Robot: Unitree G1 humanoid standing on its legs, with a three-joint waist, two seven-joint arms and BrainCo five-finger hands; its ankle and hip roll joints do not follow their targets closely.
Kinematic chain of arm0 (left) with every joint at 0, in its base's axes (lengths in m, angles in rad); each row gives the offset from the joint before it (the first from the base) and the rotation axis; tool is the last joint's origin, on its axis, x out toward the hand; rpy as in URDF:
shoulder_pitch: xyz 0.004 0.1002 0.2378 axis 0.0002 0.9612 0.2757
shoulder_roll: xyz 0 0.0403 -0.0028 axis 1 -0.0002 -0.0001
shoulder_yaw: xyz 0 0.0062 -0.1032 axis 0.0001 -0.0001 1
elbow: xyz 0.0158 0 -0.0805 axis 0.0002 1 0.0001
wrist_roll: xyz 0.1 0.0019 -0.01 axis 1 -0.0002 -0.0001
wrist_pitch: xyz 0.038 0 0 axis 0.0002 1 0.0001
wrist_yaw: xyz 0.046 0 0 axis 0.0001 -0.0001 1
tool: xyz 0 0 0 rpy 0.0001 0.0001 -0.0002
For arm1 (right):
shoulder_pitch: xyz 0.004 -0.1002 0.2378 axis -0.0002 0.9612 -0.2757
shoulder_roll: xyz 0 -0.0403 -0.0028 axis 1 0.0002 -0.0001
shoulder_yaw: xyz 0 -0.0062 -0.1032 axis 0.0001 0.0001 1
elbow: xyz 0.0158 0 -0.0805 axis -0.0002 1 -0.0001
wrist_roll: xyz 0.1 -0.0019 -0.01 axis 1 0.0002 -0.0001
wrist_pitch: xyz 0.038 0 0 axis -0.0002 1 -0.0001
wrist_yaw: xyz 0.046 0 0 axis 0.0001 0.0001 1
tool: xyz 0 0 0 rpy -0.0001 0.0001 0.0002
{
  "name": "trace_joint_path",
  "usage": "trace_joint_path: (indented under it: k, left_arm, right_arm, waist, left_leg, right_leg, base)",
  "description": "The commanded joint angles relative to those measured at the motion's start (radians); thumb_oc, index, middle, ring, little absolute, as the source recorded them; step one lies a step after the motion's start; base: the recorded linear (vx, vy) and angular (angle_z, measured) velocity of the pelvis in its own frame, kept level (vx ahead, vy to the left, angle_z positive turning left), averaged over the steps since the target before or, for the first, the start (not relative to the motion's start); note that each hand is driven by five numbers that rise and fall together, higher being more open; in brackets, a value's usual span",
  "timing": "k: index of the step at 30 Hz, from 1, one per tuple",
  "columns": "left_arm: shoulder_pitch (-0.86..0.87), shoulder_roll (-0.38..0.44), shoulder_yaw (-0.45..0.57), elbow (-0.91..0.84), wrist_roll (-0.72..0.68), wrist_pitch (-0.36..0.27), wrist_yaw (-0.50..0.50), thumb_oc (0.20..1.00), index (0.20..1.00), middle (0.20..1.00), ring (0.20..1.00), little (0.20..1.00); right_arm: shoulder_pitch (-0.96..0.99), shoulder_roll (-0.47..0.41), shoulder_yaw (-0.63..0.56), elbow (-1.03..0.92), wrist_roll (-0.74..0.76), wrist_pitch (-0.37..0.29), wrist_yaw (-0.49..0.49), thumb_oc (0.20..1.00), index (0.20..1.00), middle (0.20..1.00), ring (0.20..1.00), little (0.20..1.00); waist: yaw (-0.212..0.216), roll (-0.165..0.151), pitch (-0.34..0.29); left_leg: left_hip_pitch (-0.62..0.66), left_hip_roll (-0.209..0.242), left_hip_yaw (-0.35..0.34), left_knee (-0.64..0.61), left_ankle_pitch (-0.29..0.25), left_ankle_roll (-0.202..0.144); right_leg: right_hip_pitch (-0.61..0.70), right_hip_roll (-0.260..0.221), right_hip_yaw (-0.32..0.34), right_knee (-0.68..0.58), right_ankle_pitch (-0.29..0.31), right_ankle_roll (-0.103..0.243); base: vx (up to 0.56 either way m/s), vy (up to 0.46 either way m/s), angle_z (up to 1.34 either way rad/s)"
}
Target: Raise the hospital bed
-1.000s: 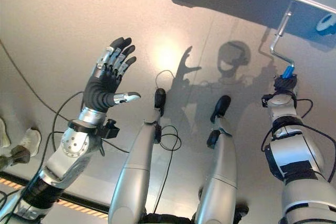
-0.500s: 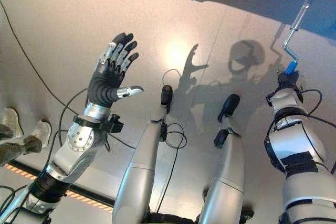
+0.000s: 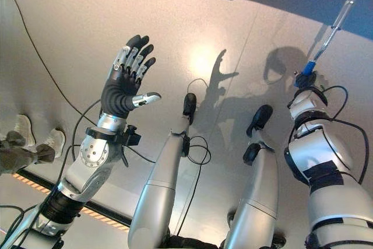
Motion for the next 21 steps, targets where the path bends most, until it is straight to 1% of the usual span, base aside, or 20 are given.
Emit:
trace_joint_path:
  k: [1,2,4,7,8,9,10,11,12,13,14,15,16,17,19,20,21]
  left_arm:
    - [0.005,-0.011,-0.012,-0.122,0.000,-0.048,-0.013,1.000,1.000,1.000,1.000,1.000]
    - [0.004,-0.016,-0.015,-0.121,0.000,-0.051,-0.014,1.000,1.000,1.000,1.000,1.000]
    - [0.002,-0.016,-0.014,-0.117,-0.004,-0.061,-0.012,1.000,1.000,1.000,1.000,1.000]
    - [0.005,-0.013,-0.014,-0.115,-0.005,-0.066,-0.007,1.000,1.000,1.000,1.000,1.000]
    - [0.014,-0.005,-0.002,-0.119,-0.001,-0.070,0.001,1.000,1.000,1.000,1.000,1.000]
    - [0.015,-0.004,-0.001,-0.120,-0.001,-0.070,0.001,1.000,1.000,1.000,1.000,1.000]
    - [0.024,-0.001,0.005,-0.121,0.003,-0.072,0.006,1.000,1.000,1.000,1.000,1.000]
    - [0.039,0.006,0.018,-0.122,0.017,-0.070,0.021,1.000,1.000,1.000,1.000,1.000]
    - [0.034,0.012,0.031,-0.124,0.025,-0.068,0.030,1.000,1.000,1.000,1.000,1.000]
    - [0.050,0.013,0.023,-0.120,0.032,-0.065,0.036,1.000,1.000,1.000,1.000,1.000]
    - [0.053,0.017,0.023,-0.120,0.039,-0.064,0.042,1.000,1.000,1.000,1.000,1.000]
    - [0.053,0.018,0.021,-0.120,0.040,-0.064,0.042,1.000,1.000,1.000,1.000,1.000]
    - [0.053,0.034,0.024,-0.126,0.046,-0.067,0.049,1.000,1.000,1.000,1.000,1.000]
    - [0.053,0.034,0.022,-0.126,0.046,-0.067,0.049,1.000,1.000,1.000,1.000,1.000]
    - [0.064,0.061,0.016,-0.131,0.056,-0.074,0.054,1.000,1.000,1.000,1.000,1.000]
    - [0.064,0.062,0.013,-0.131,0.056,-0.075,0.055,1.000,1.000,1.000,1.000,1.000]
    - [0.058,0.072,0.020,-0.131,0.061,-0.074,0.055,1.000,1.000,1.000,1.000,1.000]
  right_arm:
    - [-0.061,0.172,0.149,-0.128,-0.203,-0.103,0.055,0.200,0.200,0.200,0.200,0.200]
    - [-0.055,0.204,0.157,-0.143,-0.211,-0.106,0.053,0.200,0.200,0.200,0.200,0.200]
    - [-0.058,0.238,0.177,-0.185,-0.219,-0.129,0.052,0.200,0.200,0.200,0.200,0.200]
    - [-0.057,0.273,0.209,-0.250,-0.241,-0.152,0.044,0.200,0.200,0.200,0.200,0.200]
    - [-0.054,0.299,0.203,-0.331,-0.208,-0.172,0.034,0.200,0.200,0.200,0.200,0.200]
    - [-0.053,0.299,0.203,-0.334,-0.208,-0.171,0.034,0.200,0.200,0.200,0.200,0.200]
    - [-0.042,0.308,0.196,-0.397,-0.182,-0.186,0.024,0.200,0.200,0.200,0.200,0.200]
    - [-0.011,0.302,0.178,-0.548,-0.134,-0.215,0.003,0.200,0.200,0.200,0.200,0.200]
    - [-0.005,0.286,0.166,-0.654,-0.101,-0.229,-0.010,0.200,0.200,0.200,0.200,0.200]
    - [0.032,0.278,0.155,-0.715,-0.082,-0.239,-0.014,0.200,0.200,0.200,0.200,0.200]
    - [0.047,0.271,0.136,-0.758,-0.052,-0.253,-0.027,0.200,0.200,0.200,0.200,0.200]
    - [0.050,0.269,0.134,-0.763,-0.051,-0.251,-0.027,0.200,0.200,0.200,0.200,0.200]
    - [0.078,0.239,0.099,-0.891,-0.004,-0.285,-0.047,0.200,0.200,0.200,0.200,0.200]
    - [0.083,0.235,0.097,-0.898,-0.004,-0.281,-0.046,0.200,0.200,0.200,0.200,0.200]
    - [0.146,0.168,0.045,-1.064,0.057,-0.328,-0.064,0.200,0.200,0.200,0.200,0.200]
    - [0.152,0.163,0.042,-1.072,0.057,-0.325,-0.062,0.200,0.200,0.200,0.200,0.200]
    - [0.167,0.136,0.015,-1.126,0.084,-0.343,-0.072,0.200,0.200,0.200,0.200,0.200]
  waist:
    - [0.036,0.073,-0.002]
    - [0.037,0.075,-0.002]
    - [0.040,0.077,-0.002]
    - [0.039,0.075,-0.002]
    - [0.032,0.070,-0.002]
    - [0.032,0.069,-0.002]
    - [0.026,0.062,-0.002]
    - [0.010,0.045,-0.002]
    - [0.002,0.036,-0.002]
    - [-0.008,0.024,-0.002]
    - [-0.016,0.019,-0.002]
    - [-0.015,0.018,-0.002]
    - [-0.029,0.008,-0.002]
    - [-0.027,0.007,-0.002]
    - [-0.051,-0.015,-0.002]
    - [-0.048,-0.015,-0.002]
    - [-0.055,-0.021,-0.002]
  left_leg:
    - [-0.023,-0.084,0.013,-0.018,-0.030,0.068]
    - [-0.022,-0.085,0.014,-0.018,-0.031,0.069]
    - [-0.022,-0.086,0.015,-0.015,-0.030,0.071]
    - [-0.018,-0.084,0.016,-0.017,-0.030,0.069]
    - [-0.018,-0.083,0.017,-0.015,-0.029,0.068]
    - [-0.018,-0.083,0.018,-0.015,-0.029,0.068]
    - [-0.018,-0.080,0.020,-0.016,-0.029,0.068]
    - [-0.021,-0.077,0.023,-0.014,-0.031,0.069]
    - [-0.053,-0.072,0.024,-0.025,0.006,0.072]
    - [-0.021,-0.072,0.029,-0.016,-0.030,0.068]
    - [-0.020,-0.071,0.030,-0.015,-0.031,0.068]
    - [-0.019,-0.071,0.030,-0.016,-0.030,0.068]
    - [-0.018,-0.066,0.032,-0.020,-0.025,0.067]
    - [-0.016,-0.066,0.033,-0.021,-0.025,0.068]
    - [-0.007,-0.058,0.041,-0.024,-0.025,0.067]
    - [-0.005,-0.058,0.042,-0.025,-0.025,0.067]
    - [-0.028,-0.054,0.044,-0.038,0.007,0.071]
  right_leg:
    - [0.079,-0.015,0.050,0.058,-0.120,0.079]
    - [0.079,-0.015,0.050,0.060,-0.120,0.079]
    - [0.081,-0.017,0.049,0.062,-0.122,0.078]
    - [0.082,-0.017,0.052,0.061,-0.120,0.079]
    - [0.080,-0.015,0.055,0.063,-0.120,0.079]
    - [0.079,-0.015,0.056,0.064,-0.120,0.079]
    - [0.078,-0.013,0.058,0.062,-0.118,0.079]
    - [0.073,-0.009,0.061,0.059,-0.115,0.079]
    - [0.046,-0.006,0.052,0.042,-0.081,0.071]
    - [0.072,-0.008,0.064,0.055,-0.114,0.079]
    - [0.074,-0.007,0.064,0.052,-0.113,0.079]
    - [0.075,-0.008,0.065,0.052,-0.113,0.079]
    - [0.073,-0.005,0.066,0.044,-0.105,0.079]
    - [0.074,-0.005,0.067,0.044,-0.104,0.079]
    - [0.080,0.000,0.069,0.029,-0.097,0.081]
    - [0.081,0.000,0.070,0.029,-0.097,0.082]
    - [0.062,0.003,0.059,0.010,-0.064,0.076]
  base:
    - [0.01,0.017,0.04]
    - [0.01,0.022,0.03]
    - [0.00,0.023,0.03]
    - [0.00,0.000,0.00]
    - [0.00,0.000,0.00]
    - [0.00,0.000,0.00]
    - [0.00,0.000,0.00]
    - [-0.05,0.038,-0.01]
    - [0.01,-0.009,-0.03]
    - [0.01,-0.026,-0.06]
    - [0.07,-0.043,-0.13]
    - [0.00,0.006,-0.14]
    - [0.00,0.011,-0.11]
    - [0.00,0.016,-0.06]
    - [0.00,0.000,-0.10]
    - [-0.06,0.015,-0.12]
    - [-0.01,-0.007,-0.05]
